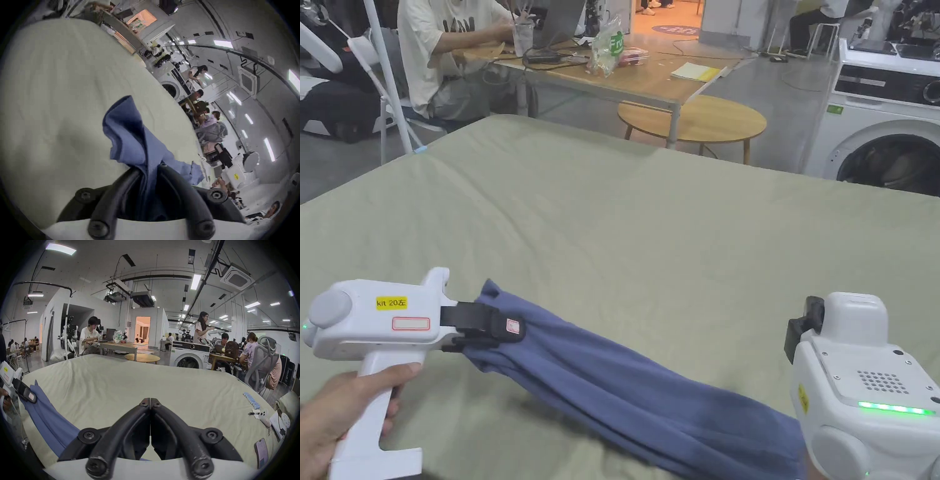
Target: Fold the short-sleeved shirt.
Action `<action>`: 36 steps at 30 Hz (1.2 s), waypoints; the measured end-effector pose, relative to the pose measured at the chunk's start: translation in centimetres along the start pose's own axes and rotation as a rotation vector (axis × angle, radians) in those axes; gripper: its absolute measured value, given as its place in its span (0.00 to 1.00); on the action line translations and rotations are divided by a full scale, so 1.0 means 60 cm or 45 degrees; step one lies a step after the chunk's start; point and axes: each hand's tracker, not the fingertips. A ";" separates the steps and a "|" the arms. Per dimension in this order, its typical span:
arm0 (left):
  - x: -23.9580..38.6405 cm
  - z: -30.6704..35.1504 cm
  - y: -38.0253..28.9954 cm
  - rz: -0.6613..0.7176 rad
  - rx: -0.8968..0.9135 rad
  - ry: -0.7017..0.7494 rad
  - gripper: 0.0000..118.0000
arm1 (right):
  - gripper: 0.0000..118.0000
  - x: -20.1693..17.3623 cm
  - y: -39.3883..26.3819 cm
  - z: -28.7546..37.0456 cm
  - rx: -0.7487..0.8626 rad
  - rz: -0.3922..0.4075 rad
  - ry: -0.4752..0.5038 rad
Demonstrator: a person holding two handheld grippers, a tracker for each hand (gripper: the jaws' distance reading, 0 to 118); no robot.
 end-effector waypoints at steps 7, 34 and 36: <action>0.091 0.003 -0.002 -0.045 -0.013 0.003 0.02 | 0.00 0.002 -0.001 0.002 0.001 -0.010 0.021; 0.248 -0.388 -0.154 -0.165 -0.526 0.206 0.37 | 0.00 0.098 -0.021 0.038 -0.037 -0.044 -0.119; 0.264 -0.375 -0.152 -0.219 -0.551 0.189 0.46 | 0.00 0.102 -0.019 0.037 -0.044 -0.051 -0.119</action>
